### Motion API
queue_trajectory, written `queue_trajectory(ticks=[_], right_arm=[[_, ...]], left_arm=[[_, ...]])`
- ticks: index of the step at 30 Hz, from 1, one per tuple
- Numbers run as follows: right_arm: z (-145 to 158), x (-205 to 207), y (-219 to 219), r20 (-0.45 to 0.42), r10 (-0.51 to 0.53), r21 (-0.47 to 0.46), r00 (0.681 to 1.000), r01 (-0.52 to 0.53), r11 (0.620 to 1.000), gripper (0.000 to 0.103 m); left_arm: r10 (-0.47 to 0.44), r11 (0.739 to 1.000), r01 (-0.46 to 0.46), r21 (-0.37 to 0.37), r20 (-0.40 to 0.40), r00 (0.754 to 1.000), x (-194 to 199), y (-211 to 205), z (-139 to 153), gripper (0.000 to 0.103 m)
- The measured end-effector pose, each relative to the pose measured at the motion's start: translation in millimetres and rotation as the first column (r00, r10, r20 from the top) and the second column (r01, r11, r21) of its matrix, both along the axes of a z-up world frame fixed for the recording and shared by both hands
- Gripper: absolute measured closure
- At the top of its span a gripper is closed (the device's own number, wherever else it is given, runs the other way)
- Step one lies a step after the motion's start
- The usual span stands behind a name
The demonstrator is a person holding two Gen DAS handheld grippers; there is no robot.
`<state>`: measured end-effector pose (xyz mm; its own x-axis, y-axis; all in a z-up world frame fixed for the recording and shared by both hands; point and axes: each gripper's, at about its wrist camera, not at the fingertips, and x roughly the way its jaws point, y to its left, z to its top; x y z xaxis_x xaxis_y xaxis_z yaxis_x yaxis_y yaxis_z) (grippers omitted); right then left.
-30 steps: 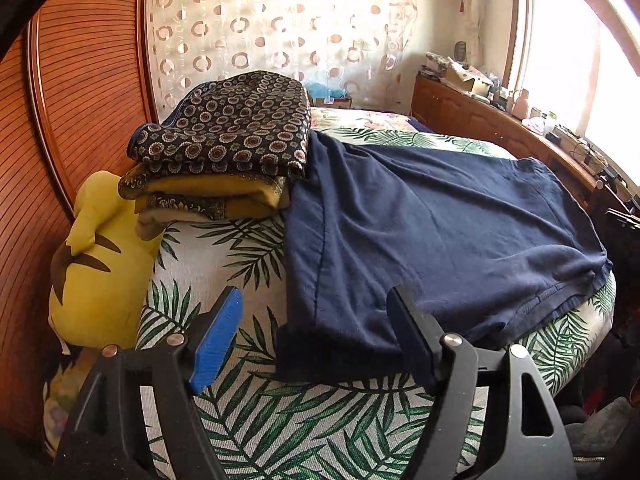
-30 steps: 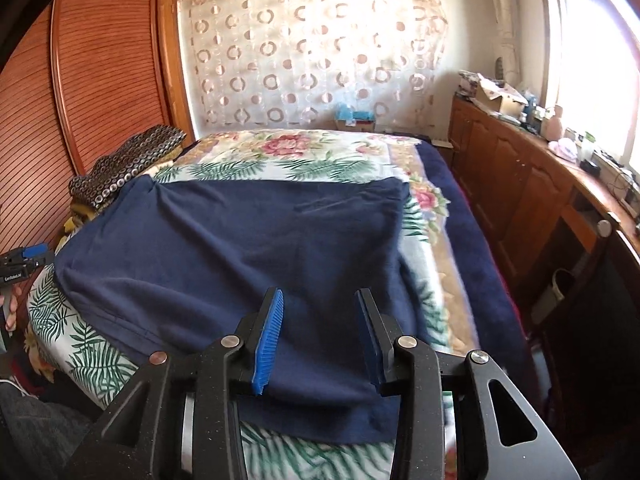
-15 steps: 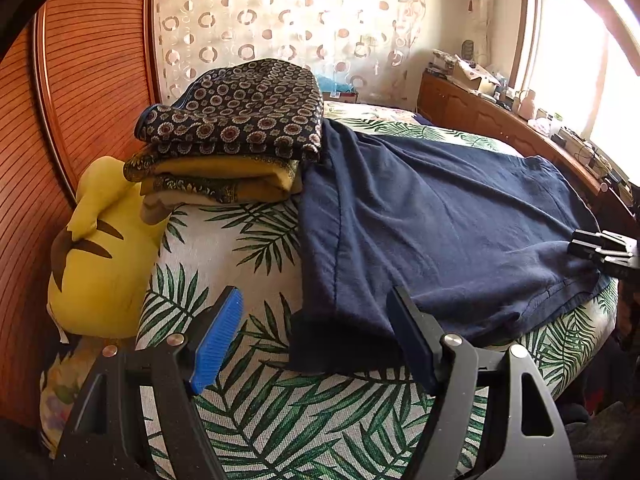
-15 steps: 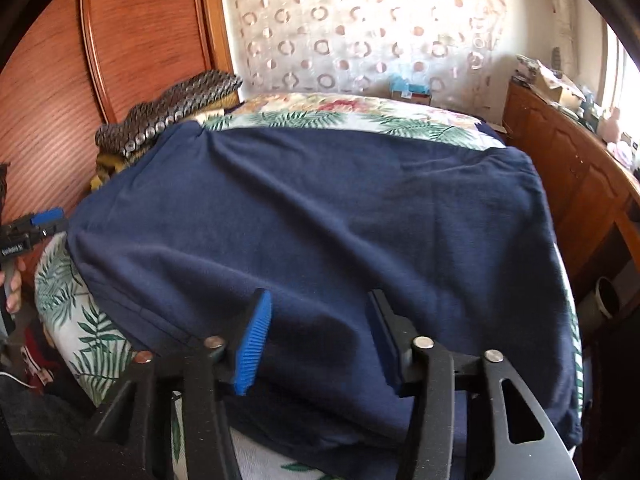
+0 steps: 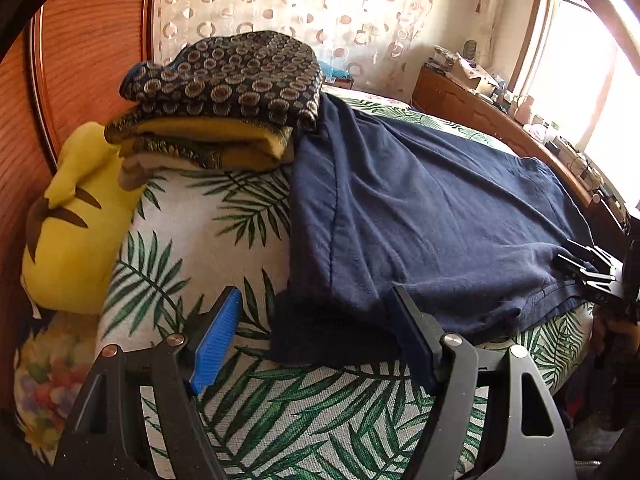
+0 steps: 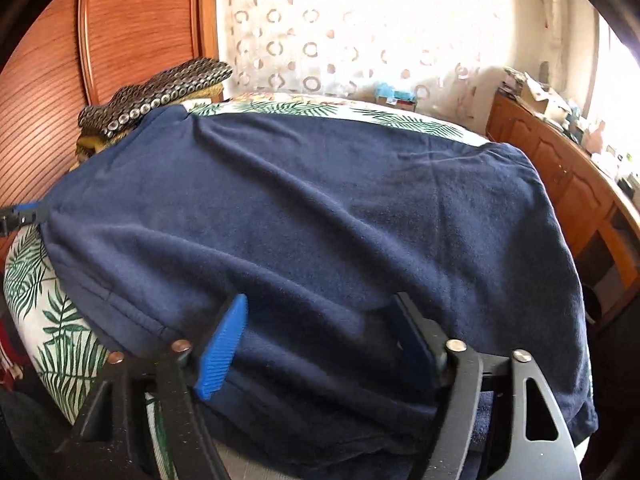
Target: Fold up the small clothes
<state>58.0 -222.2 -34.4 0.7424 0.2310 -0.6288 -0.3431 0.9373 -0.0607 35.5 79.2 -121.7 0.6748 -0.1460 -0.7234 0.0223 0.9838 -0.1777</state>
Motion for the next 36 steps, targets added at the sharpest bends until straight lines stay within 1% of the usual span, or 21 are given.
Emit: queue_trajectory(ticks=[2,6,8,9,10,11,13,14,18,20,22,23,24,25,28,33,36], right_arm=[[-2,-2,2,0.010,-0.006,0.001,1.000,0.006,1.000,0.024],[-3,-6,3,0.012,-0.015,0.003,1.000,0.015,1.000,0.024],[-2,-8,3,0.013,-0.020,0.005,1.000,0.020,1.000,0.024],[-1,-10,2,0.014,-0.022,0.006,1.000,0.022,1.000,0.024],[-1,-10,2,0.015,-0.024,0.005,1.000,0.024,1.000,0.024],[-2,-11,2,0.015,-0.026,0.006,1.000,0.026,1.000,0.024],[-2,-12,2,0.016,-0.026,0.006,1.000,0.026,1.000,0.024],[-1,-13,1,0.017,-0.023,0.007,1.000,0.023,1.000,0.024],[-1,-14,-1,0.016,-0.018,0.005,1.000,0.018,1.000,0.024],[-1,-13,-3,0.015,-0.014,0.005,1.000,0.013,1.000,0.024],[0,-13,-3,0.014,-0.013,0.005,1.000,0.013,1.000,0.024],[0,-13,-3,0.014,-0.013,0.006,1.000,0.013,1.000,0.024],[0,-13,-3,0.014,-0.014,0.006,1.000,0.014,1.000,0.024],[0,-13,-3,0.014,-0.014,0.006,1.000,0.014,1.000,0.024],[0,-13,-3,0.012,-0.010,0.005,1.000,0.010,1.000,0.023],[3,-12,-10,-0.016,0.006,0.005,1.000,-0.006,1.000,0.023],[10,-13,-27,-0.026,-0.009,0.049,1.000,0.010,0.999,0.023]], left_arm=[[-0.001,1.000,0.001,-0.010,-0.005,1.000,0,0,-2,0.028],[-0.006,1.000,0.006,-0.002,-0.003,1.000,1,-3,-5,0.028],[-0.011,1.000,0.011,-0.009,-0.001,1.000,1,-5,-4,0.028],[-0.015,1.000,0.015,-0.015,0.000,1.000,2,-5,-4,0.031],[-0.020,1.000,0.020,-0.020,0.001,1.000,2,-6,-4,0.037],[-0.024,0.999,0.024,-0.022,0.001,1.000,3,-6,-4,0.039],[-0.032,0.999,0.032,-0.020,0.000,0.999,4,-8,-3,0.049],[-0.034,0.999,0.034,-0.018,0.001,0.999,5,-8,-3,0.051],[-0.040,0.999,0.040,-0.004,-0.002,0.999,7,-11,-3,0.052],[-0.044,0.999,0.044,0.000,-0.002,0.999,7,-12,-3,0.055],[-0.048,0.999,0.048,0.002,-0.004,0.999,7,-12,-3,0.072],[-0.052,0.999,0.052,-0.001,-0.006,0.999,8,-12,-4,0.076],[-0.056,0.998,0.056,-0.005,-0.005,0.998,7,-12,-3,0.083],[-0.056,0.998,0.056,-0.011,0.008,0.998,6,-12,-2,0.087],[-0.057,0.998,0.058,-0.010,0.057,0.997,2,-18,8,0.091],[-0.080,0.996,0.085,-0.032,0.146,0.986,7,-29,40,0.091],[-0.114,0.992,0.123,-0.038,0.193,0.975,18,-45,60,0.091]])
